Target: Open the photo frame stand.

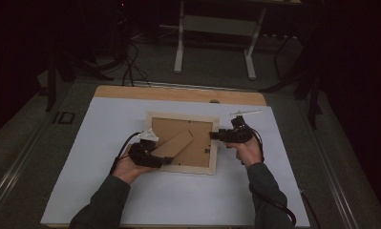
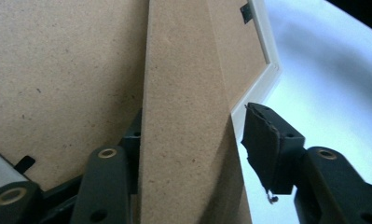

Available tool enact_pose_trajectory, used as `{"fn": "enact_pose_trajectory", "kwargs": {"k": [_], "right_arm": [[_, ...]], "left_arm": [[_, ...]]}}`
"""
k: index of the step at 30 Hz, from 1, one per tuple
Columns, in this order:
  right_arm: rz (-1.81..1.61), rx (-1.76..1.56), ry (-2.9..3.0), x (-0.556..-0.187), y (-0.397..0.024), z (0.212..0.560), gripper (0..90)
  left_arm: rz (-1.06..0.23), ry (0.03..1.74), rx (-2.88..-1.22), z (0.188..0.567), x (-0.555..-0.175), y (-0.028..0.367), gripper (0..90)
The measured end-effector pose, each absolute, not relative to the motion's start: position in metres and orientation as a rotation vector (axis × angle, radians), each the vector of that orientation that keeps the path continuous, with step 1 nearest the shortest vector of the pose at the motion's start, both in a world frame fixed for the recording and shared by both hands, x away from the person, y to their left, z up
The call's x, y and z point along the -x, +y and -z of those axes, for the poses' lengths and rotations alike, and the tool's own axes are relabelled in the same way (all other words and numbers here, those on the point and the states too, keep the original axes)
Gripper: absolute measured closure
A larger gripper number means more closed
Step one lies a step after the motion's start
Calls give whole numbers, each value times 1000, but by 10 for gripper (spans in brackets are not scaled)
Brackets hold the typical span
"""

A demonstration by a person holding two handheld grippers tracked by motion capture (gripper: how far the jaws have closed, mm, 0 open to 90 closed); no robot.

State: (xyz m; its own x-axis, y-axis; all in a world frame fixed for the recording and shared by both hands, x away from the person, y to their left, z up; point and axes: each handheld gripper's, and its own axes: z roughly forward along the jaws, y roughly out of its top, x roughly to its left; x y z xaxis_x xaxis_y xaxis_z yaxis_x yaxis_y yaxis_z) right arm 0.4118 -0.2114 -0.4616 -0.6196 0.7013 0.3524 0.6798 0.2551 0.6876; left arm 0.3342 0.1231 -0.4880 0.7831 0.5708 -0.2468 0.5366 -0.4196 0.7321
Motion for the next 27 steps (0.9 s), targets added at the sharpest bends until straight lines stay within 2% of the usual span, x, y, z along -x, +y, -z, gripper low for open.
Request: {"fn": "enact_pose_trajectory", "kwargs": {"k": [3,27], "right_arm": [[-1333,-1354,2468,-411,-211,461,570],[-1325,-1307,2438,-407,-215,449,589]], "left_arm": [[-73,823,-2117,488,-334,123,531],[-144,794,-2156,485,-330,110,577]]}}
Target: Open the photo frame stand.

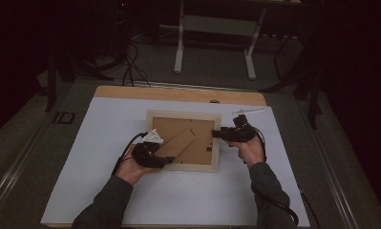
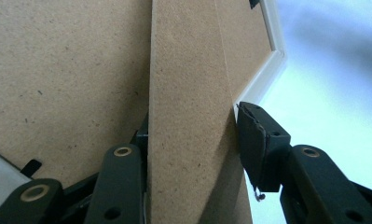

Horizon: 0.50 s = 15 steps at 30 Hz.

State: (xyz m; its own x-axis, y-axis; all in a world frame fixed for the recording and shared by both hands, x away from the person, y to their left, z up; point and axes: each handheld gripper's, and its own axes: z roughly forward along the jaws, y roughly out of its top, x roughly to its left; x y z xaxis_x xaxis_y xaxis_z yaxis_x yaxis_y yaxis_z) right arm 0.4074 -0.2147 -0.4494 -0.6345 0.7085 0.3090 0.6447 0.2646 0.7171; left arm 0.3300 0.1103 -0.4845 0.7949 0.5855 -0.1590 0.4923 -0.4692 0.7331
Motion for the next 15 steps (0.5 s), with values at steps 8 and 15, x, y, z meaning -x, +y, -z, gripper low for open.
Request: {"fn": "enact_pose_trajectory", "kwargs": {"k": [8,15], "right_arm": [[-1323,-1268,2424,-405,-215,441,601],[-1328,-1249,2410,-404,-215,438,604]], "left_arm": [[-169,781,-2174,484,-330,106,603],[-190,780,-2179,484,-329,104,610]]}}
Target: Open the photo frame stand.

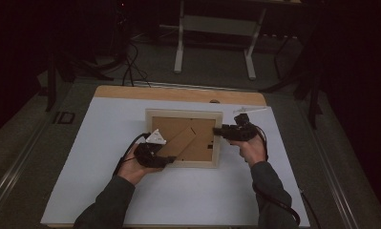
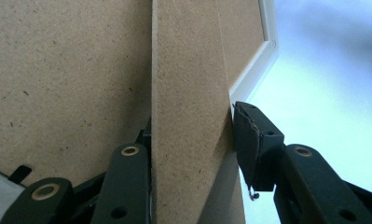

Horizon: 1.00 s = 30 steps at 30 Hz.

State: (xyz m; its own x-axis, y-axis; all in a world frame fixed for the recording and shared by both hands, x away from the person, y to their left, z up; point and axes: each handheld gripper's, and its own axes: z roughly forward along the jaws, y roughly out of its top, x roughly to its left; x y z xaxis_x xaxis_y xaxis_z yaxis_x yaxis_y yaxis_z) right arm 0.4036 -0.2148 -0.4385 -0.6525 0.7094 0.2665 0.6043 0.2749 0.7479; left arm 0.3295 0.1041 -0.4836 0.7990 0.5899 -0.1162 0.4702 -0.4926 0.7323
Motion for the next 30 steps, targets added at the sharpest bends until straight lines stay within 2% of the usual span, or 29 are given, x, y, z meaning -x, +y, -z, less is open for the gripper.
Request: {"fn": "enact_pose_trajectory", "kwargs": {"k": [30], "right_arm": [[-1318,-1106,2357,-393,-212,424,624]], "left_arm": [[-295,814,-2192,483,-333,98,670]]}}
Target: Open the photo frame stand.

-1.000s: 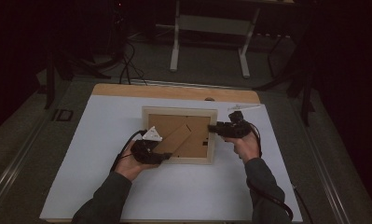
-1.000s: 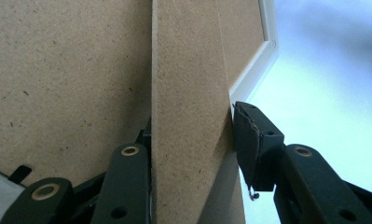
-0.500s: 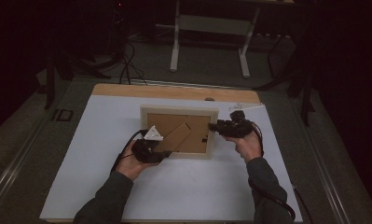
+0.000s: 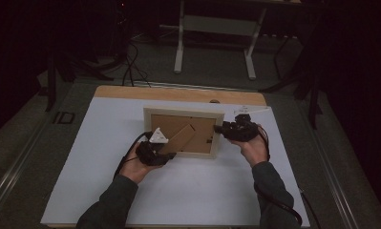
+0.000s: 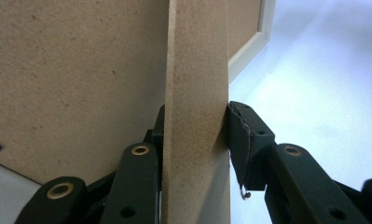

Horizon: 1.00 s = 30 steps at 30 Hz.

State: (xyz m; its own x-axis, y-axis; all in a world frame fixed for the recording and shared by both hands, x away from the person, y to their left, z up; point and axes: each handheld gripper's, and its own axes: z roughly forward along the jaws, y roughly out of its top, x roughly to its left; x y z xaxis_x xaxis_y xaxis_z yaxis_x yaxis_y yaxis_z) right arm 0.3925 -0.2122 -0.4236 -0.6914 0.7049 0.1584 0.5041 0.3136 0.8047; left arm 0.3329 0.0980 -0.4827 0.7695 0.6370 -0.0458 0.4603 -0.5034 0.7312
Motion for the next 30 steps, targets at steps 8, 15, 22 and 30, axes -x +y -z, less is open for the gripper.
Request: {"fn": "enact_pose_trajectory", "kwargs": {"k": [8,15,22,30], "right_arm": [[-1284,-1062,2333,-388,-210,421,625],[-1257,-1031,2307,-385,-208,421,626],[-1251,-1032,2296,-383,-209,421,626],[-1232,-1016,2292,-380,-210,420,629]], "left_arm": [[-305,830,-2188,483,-336,95,686],[-309,840,-2184,485,-339,94,699],[-311,855,-2172,486,-342,92,696],[-321,858,-2165,485,-344,90,696]]}}
